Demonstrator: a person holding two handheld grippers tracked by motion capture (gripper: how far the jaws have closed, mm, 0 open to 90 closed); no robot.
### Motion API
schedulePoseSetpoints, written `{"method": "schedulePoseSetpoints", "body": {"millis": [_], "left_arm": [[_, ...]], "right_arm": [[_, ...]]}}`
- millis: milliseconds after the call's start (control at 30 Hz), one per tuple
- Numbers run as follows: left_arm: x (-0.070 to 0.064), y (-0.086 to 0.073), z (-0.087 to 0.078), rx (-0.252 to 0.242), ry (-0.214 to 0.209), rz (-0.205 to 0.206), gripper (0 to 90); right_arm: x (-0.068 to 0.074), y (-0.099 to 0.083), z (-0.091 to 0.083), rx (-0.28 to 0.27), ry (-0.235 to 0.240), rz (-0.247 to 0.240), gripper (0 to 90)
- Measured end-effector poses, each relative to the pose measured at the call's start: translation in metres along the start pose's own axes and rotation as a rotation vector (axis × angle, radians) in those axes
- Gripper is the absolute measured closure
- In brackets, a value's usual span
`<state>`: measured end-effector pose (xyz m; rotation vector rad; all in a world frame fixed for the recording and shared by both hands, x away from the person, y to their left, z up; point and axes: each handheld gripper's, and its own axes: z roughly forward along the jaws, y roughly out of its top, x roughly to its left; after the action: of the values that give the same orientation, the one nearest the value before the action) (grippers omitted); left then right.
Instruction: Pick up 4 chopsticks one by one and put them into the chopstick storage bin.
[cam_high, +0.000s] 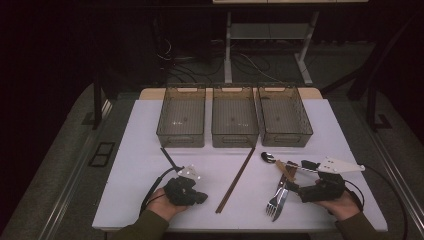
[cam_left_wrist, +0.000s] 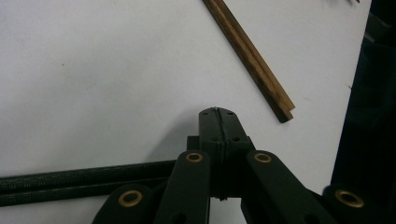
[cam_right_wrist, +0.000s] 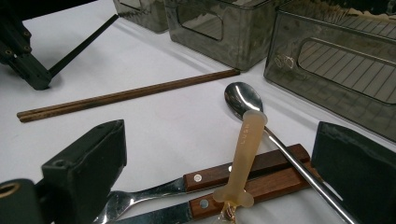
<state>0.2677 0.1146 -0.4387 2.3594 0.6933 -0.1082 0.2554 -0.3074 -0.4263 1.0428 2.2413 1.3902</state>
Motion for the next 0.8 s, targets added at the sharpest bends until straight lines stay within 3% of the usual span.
{"method": "schedulePoseSetpoints", "body": {"millis": [200,333,567,800], "left_arm": [[-0.002,-0.005,-0.005,0.018,0.002,0.001,89.8],[-0.004,-0.008,-0.006,0.017,0.0,-0.03,89.8],[-0.005,-0.012,-0.01,0.028,0.008,-0.041,89.8],[-0.005,-0.013,-0.013,0.013,0.023,-0.056,89.7]], "right_arm": [[0.0,0.0,0.0,0.002,0.001,0.005,3.6],[0.0,0.0,0.0,0.002,0.0,0.004,3.6],[0.0,0.0,0.001,0.0,0.001,0.001,3.6],[0.0,0.0,0.001,0.003,0.006,0.001,3.6]]}}
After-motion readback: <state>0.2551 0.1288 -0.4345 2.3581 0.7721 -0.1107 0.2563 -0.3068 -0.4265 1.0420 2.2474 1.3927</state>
